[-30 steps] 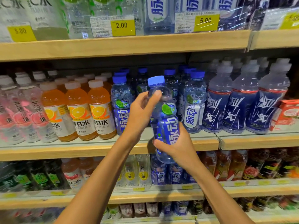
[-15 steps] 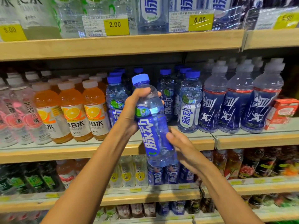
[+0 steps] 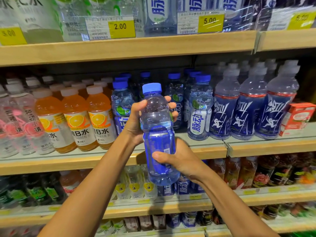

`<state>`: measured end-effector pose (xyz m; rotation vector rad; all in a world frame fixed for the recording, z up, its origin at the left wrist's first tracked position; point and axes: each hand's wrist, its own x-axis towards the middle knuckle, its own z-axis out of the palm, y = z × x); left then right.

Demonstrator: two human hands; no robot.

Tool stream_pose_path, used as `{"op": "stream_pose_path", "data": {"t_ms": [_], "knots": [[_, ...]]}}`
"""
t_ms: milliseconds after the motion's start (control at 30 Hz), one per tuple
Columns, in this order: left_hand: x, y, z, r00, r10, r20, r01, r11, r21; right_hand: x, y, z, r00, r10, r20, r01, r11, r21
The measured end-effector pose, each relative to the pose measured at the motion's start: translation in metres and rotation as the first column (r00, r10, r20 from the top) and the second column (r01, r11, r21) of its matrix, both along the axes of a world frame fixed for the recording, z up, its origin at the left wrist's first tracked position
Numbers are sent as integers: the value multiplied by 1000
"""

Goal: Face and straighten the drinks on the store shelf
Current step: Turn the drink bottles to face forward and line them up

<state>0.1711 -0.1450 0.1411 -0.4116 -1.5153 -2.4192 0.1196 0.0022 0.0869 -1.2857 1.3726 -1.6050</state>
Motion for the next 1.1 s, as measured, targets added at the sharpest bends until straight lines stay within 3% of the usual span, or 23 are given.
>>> {"op": "stream_pose_path", "data": {"t_ms": [167, 267, 333, 433, 533, 600, 733, 933, 1100], "knots": [[13, -5, -7, 943, 307, 130, -279, 940, -197, -7, -9, -3, 925, -337, -174, 340, 940, -13], [17, -4, -22, 819, 545, 177, -481, 822, -306, -13, -13, -5, 803, -523, -286, 532, 845, -54], [24, -5, -39, 703, 711, -19, -598, 576, -558, -17, -19, -7, 740, -597, -311, 607, 791, -74], [34, -12, -65, 623, 677, -391, -552, 26, -833, -21, -28, -13, 675, -679, -287, 687, 721, -89], [37, -19, -80, 653, 481, -586, -440, -388, -809, -25, -37, -18, 612, -747, -258, 757, 648, -80], [36, -25, -86, 701, 329, -633, -423, -522, -741, -28, -44, -20, 571, -782, -249, 794, 603, -71], [32, -37, -97, 771, 206, -602, -369, -626, -687, -31, -54, -24, 504, -830, -240, 828, 543, -140], [29, -42, -102, 761, 171, -625, -402, -632, -663, -34, -48, -30, 484, -814, -320, 828, 544, -132], [30, -42, -102, 764, 167, -624, -399, -637, -659, -25, -35, -45, 323, -860, -395, 856, 444, -266]]}}
